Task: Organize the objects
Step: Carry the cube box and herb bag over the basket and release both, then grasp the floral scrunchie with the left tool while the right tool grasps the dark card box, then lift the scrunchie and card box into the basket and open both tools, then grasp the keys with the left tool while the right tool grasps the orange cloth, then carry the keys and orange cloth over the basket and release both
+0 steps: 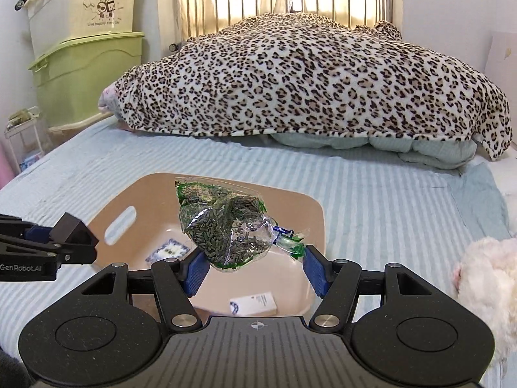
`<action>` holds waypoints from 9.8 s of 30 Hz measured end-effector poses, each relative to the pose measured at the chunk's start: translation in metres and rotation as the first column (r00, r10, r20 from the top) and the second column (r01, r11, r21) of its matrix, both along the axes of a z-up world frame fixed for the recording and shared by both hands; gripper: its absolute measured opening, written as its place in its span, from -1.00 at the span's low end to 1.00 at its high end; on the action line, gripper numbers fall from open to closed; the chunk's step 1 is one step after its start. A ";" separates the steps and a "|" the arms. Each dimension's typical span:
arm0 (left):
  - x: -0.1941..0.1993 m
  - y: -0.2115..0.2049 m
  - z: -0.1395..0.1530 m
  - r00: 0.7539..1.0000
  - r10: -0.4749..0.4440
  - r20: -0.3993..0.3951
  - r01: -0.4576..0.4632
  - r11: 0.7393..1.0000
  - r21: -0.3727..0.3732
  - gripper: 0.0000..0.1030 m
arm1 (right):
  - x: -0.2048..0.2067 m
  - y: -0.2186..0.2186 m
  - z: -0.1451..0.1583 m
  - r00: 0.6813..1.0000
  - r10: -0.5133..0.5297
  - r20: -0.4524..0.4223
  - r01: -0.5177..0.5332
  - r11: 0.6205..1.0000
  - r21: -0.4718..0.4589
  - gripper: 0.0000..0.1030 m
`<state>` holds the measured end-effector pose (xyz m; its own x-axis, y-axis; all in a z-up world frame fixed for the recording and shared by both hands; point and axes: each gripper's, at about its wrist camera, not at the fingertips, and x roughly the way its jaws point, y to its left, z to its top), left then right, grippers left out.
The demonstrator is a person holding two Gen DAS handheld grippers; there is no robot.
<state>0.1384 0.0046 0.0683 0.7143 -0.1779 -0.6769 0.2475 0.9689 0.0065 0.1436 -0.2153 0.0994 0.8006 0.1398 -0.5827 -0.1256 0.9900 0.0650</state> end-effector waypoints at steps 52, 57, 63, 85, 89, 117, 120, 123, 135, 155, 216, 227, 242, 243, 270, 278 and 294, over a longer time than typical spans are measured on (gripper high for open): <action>0.006 0.006 -0.115 0.949 0.017 -0.314 -0.013 1.000 0.014 0.09 | -0.012 0.009 -0.117 0.959 -0.081 -0.272 0.070 0.996 -0.047 0.68; 0.007 0.014 -0.114 0.943 0.003 -0.332 -0.008 1.000 -0.016 -0.63 | -0.003 0.019 -0.133 0.951 -0.069 -0.302 0.065 0.998 -0.022 0.69; 0.009 0.033 -0.111 0.936 0.098 -0.337 -0.085 0.995 0.053 -0.92 | 0.000 0.034 -0.145 0.948 -0.031 -0.317 0.027 0.999 -0.018 0.71; 0.001 0.054 -0.083 0.934 0.120 -0.336 -0.123 0.992 0.011 -0.96 | -0.010 0.039 -0.144 0.949 -0.005 -0.315 0.005 1.000 0.000 -0.60; -0.008 0.053 -0.066 0.946 0.118 -0.303 -0.124 0.992 0.000 -0.97 | -0.018 0.036 -0.136 0.954 -0.006 -0.301 0.010 1.000 0.011 -0.60; 0.008 0.008 0.056 0.997 0.063 0.039 -0.062 0.998 -0.020 -0.96 | -0.003 0.009 0.013 0.999 -0.008 0.054 0.007 1.000 0.002 -0.60; 0.028 -0.002 0.043 0.998 0.065 0.020 -0.065 0.998 0.017 -0.96 | 0.016 0.011 0.013 0.998 -0.016 0.058 0.017 1.000 -0.015 -0.60; 0.046 -0.007 0.023 0.997 0.080 -0.024 -0.079 0.996 0.042 -0.96 | 0.031 0.011 0.008 0.999 -0.022 0.041 0.022 1.000 -0.015 -0.60; 0.089 -0.009 -0.055 0.970 0.131 -0.206 -0.107 0.986 0.125 -0.95 | 0.069 0.023 -0.050 0.991 -0.011 -0.134 0.004 0.999 -0.051 -0.60; 0.006 0.007 -0.002 0.992 0.109 -0.069 -0.100 0.988 0.119 0.63 | -0.010 0.012 -0.017 0.997 -0.035 -0.064 0.033 0.999 -0.027 0.82; 0.006 0.034 -0.115 0.925 0.085 -0.369 -0.121 0.990 -0.077 -0.69 | 0.001 0.074 -0.140 0.931 0.145 -0.335 -0.145 0.989 0.023 -0.53; -0.034 0.034 -0.100 0.948 0.050 -0.313 -0.075 0.995 -0.068 -0.75 | -0.018 0.063 -0.127 0.940 0.155 -0.306 -0.143 0.988 0.061 -0.81; -0.043 0.028 -0.043 0.984 0.037 -0.177 -0.057 0.992 -0.113 -0.75 | -0.057 0.041 -0.071 0.973 0.153 -0.170 -0.140 0.987 0.084 -0.81; -0.044 0.027 -0.037 0.987 0.036 -0.157 -0.054 0.992 -0.112 -0.75 | -0.059 0.039 -0.065 0.976 0.151 -0.155 -0.139 0.987 0.085 -0.81; 0.078 -0.044 -0.016 0.997 0.074 -0.005 -0.073 0.991 0.112 -0.75 | 0.036 0.018 -0.014 0.999 0.007 -0.034 -0.005 0.999 0.051 -0.81; 0.095 -0.041 -0.057 0.990 0.096 -0.106 -0.078 0.983 0.165 -0.74 | 0.058 0.027 -0.052 0.986 0.014 -0.164 -0.015 1.000 -0.003 -0.80; 0.042 -0.028 0.003 0.995 0.087 -0.040 -0.082 0.989 0.121 0.79 | 0.013 0.018 -0.019 0.990 0.013 -0.138 -0.009 0.999 0.035 0.74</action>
